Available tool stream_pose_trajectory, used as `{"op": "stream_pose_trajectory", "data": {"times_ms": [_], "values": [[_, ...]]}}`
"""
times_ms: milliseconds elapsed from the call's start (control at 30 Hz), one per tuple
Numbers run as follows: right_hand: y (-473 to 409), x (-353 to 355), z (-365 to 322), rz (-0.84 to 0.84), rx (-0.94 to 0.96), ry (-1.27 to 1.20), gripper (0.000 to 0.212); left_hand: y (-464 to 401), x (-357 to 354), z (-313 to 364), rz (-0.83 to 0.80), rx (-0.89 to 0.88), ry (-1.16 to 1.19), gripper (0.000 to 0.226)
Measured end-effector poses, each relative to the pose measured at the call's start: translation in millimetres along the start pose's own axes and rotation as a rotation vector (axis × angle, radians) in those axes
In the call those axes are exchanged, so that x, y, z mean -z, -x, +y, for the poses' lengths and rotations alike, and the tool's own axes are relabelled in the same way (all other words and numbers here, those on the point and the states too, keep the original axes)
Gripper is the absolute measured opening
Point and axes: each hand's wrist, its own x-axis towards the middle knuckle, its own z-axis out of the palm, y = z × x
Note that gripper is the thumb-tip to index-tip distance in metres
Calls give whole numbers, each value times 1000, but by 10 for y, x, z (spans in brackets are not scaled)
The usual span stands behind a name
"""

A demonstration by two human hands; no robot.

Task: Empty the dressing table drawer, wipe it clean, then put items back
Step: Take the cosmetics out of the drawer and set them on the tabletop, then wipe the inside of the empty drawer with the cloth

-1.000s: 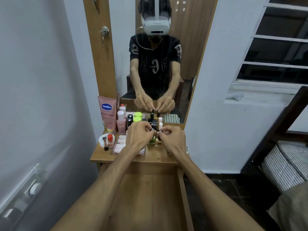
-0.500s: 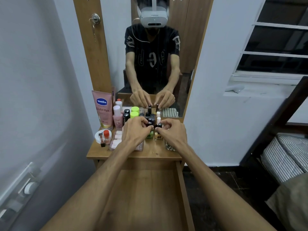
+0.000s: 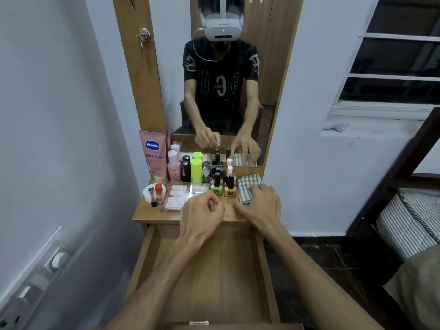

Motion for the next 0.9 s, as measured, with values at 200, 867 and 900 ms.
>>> {"op": "stream_pose_trajectory", "data": {"times_ms": [200, 867, 900], "values": [[185, -11, 25, 26, 28, 95, 43, 266, 54, -90, -111, -3, -25, 10], [1330, 500, -204, 19, -295, -636, 26, 787, 885, -940, -7, 167, -315, 5], [1316, 439, -242, 32, -295, -596, 22, 780, 879, -981, -37, 134, -313, 7]]}}
